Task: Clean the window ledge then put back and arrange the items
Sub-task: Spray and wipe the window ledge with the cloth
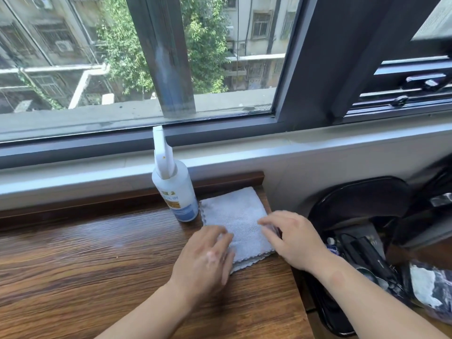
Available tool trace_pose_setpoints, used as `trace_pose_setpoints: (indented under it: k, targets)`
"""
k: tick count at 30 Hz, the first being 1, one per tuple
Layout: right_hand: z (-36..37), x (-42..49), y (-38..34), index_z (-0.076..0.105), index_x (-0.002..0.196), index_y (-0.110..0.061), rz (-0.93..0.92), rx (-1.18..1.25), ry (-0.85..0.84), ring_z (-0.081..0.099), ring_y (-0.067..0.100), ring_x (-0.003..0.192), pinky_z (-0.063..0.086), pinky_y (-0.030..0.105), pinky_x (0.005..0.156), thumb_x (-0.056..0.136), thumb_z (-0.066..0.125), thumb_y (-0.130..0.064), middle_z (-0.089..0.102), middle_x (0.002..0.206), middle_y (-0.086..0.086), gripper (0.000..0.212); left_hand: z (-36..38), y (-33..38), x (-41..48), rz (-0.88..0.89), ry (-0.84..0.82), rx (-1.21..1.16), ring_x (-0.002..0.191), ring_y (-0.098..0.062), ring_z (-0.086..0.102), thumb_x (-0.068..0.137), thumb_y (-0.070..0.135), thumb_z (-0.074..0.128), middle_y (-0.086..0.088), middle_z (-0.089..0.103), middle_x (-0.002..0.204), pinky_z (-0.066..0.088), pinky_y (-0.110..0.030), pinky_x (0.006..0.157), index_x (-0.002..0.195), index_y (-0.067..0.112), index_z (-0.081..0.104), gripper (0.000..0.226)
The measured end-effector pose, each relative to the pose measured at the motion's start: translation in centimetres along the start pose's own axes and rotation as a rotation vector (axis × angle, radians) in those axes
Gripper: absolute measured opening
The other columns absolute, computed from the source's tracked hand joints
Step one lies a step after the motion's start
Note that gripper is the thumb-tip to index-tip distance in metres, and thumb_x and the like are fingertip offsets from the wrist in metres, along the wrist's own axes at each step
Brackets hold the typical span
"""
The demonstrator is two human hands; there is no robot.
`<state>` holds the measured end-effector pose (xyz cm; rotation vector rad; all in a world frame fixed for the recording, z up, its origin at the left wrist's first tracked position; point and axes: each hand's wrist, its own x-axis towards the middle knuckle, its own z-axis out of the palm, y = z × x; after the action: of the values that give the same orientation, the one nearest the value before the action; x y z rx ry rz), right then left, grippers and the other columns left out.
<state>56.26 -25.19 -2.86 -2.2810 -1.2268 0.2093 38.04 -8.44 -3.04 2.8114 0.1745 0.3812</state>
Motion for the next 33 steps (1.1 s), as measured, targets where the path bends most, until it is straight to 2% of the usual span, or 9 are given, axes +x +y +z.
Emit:
trace_pose_setpoints:
  k: [2, 4, 6, 8, 11, 14, 21, 26, 33]
  targets:
    - [0.5, 1.8, -1.1, 0.066, 0.124, -0.027, -0.086, -0.068, -0.036, 0.055, 0.010, 0.125, 0.045, 0.038, 0.105, 0.092, 0.050, -0.037, 0.062, 0.134, -0.010, 0.037, 1.1, 0.4, 1.3, -0.096, -0.119, 0.104, 0.127, -0.040, 0.056, 0.094, 0.042, 0.051, -0.023, 0.059, 0.137, 0.051, -0.048, 0.105, 0.134, 0.001, 0.060, 0.058]
    - [1.3, 3.2, -2.0, 0.046, 0.147, -0.027, -0.121, -0.176, -0.220, 0.028, 0.013, 0.148, 0.023, 0.046, 0.119, 0.095, 0.028, -0.050, 0.034, 0.160, -0.005, 0.060, 2.1, 0.9, 2.6, -0.192, -0.324, 0.127, 0.149, -0.047, 0.027, 0.099, 0.057, 0.030, -0.030, 0.031, 0.160, 0.035, -0.056, 0.118, 0.154, -0.003, 0.032, 0.082]
    - [2.2, 3.6, -1.9, 0.018, 0.158, -0.028, -0.054, -0.284, -0.388, -0.002, 0.009, 0.154, 0.007, 0.055, 0.123, 0.090, 0.006, -0.061, 0.006, 0.168, -0.008, 0.077, 3.0, 0.7, 3.0, -0.238, -0.443, 0.156, 0.154, -0.043, -0.015, 0.094, 0.071, 0.001, -0.024, -0.017, 0.164, 0.004, -0.055, 0.127, 0.156, 0.005, -0.010, 0.092]
    - [3.0, 2.8, -1.4, 0.001, 0.160, -0.028, -0.006, -0.346, -0.399, -0.017, 0.005, 0.151, 0.002, 0.060, 0.122, 0.093, 0.006, -0.066, -0.010, 0.167, -0.012, 0.077, 3.3, 0.3, 3.1, -0.224, -0.473, 0.187, 0.148, -0.038, -0.034, 0.088, 0.076, -0.012, -0.018, -0.037, 0.155, -0.010, -0.054, 0.126, 0.152, 0.012, -0.025, 0.092]
    - [4.0, 1.1, -1.6, -0.009, 0.159, -0.026, 0.091, -0.352, -0.342, -0.028, 0.003, 0.147, -0.009, 0.057, 0.120, 0.097, 0.013, -0.067, -0.021, 0.164, -0.014, 0.077, 2.9, -0.3, 3.4, -0.176, -0.520, 0.205, 0.142, -0.032, -0.042, 0.080, 0.079, -0.013, -0.016, -0.040, 0.153, -0.014, -0.052, 0.125, 0.150, 0.018, -0.028, 0.094]
    - [4.4, 0.7, -1.9, -0.010, 0.159, -0.026, 0.135, -0.354, -0.307, -0.030, 0.003, 0.146, -0.010, 0.057, 0.119, 0.095, 0.013, -0.068, -0.023, 0.164, -0.013, 0.079, 2.5, -0.7, 3.8, -0.151, -0.532, 0.201, 0.139, -0.031, -0.043, 0.089, 0.081, 0.006, -0.016, -0.040, 0.152, -0.016, -0.049, 0.125, 0.151, 0.018, -0.027, 0.094]
    - [2.3, 1.4, -1.1, -0.009, 0.158, -0.033, 0.001, -0.364, -0.402, -0.035, 0.005, 0.144, -0.010, 0.057, 0.121, 0.090, 0.023, -0.077, -0.029, 0.162, -0.010, 0.087, 3.0, -1.0, 2.1, -0.133, -0.461, 0.152, 0.146, -0.036, -0.037, 0.083, 0.090, 0.004, -0.024, -0.029, 0.161, -0.011, -0.053, 0.122, 0.155, 0.018, -0.018, 0.105]
    - [2.2, 2.9, -0.1, -0.010, 0.158, -0.033, -0.018, -0.372, -0.412, -0.031, 0.006, 0.146, -0.009, 0.058, 0.121, 0.087, 0.026, -0.082, -0.025, 0.163, -0.008, 0.093, 2.6, -1.1, 3.4, -0.169, -0.534, 0.176, 0.146, -0.035, -0.040, 0.070, 0.089, -0.009, -0.022, -0.039, 0.157, -0.011, -0.051, 0.126, 0.149, 0.020, -0.033, 0.108]
    - [2.4, 3.8, 0.5, -0.008, 0.158, -0.034, -0.035, -0.345, -0.412, -0.029, 0.006, 0.147, -0.007, 0.059, 0.121, 0.083, 0.027, -0.085, -0.024, 0.165, -0.009, 0.097, 2.9, -1.3, 4.0, -0.194, -0.546, 0.229, 0.149, -0.040, -0.033, 0.083, 0.089, 0.008, -0.027, -0.033, 0.160, -0.009, -0.052, 0.126, 0.157, 0.015, -0.023, 0.109]
